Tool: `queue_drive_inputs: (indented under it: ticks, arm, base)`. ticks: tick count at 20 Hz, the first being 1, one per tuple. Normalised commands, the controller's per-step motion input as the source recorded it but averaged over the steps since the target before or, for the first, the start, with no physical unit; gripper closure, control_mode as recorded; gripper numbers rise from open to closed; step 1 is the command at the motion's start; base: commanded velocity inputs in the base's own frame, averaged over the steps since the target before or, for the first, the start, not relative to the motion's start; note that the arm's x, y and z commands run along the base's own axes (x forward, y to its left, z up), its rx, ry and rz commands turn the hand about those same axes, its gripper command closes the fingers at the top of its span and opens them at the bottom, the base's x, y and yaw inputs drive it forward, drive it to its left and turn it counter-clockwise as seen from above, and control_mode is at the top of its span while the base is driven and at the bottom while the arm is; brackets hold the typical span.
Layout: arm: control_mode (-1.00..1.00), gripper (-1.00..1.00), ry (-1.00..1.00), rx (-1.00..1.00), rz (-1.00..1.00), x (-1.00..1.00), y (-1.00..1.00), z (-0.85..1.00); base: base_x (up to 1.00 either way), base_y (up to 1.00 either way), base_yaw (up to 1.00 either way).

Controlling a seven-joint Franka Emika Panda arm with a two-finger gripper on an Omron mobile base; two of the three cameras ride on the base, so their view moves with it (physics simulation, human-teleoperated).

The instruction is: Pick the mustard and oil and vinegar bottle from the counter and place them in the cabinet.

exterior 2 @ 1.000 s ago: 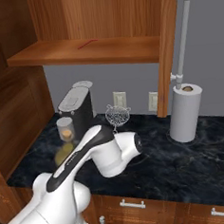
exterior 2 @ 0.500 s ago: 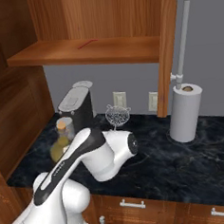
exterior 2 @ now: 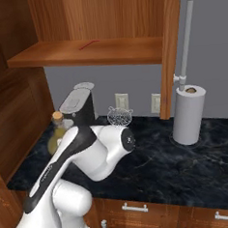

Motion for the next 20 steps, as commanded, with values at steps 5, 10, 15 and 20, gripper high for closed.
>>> queue_drive_inputs:
  ticks: [5, 10, 15, 20]
  arm:
    - [-1.0, 1.0, 0.07, 0.0, -0.14, 0.0, 0.0, 0.33]
    - [-1.0, 1.0, 0.08, 0.0, -0.18, 0.0, 0.0, 0.34]
    - [-1.0, 1.0, 0.04, 0.0, -0.19, 0.0, 0.0, 0.39]
    - [-1.0, 1.0, 0.01, 0.0, -0.14, 0.0, 0.0, 0.54]
  base:
    - [0.0, 0.0, 0.0]
    - [0.0, 0.0, 0.0]
    - [0.0, 0.0, 0.0]
    - [0.0, 0.0, 0.0]
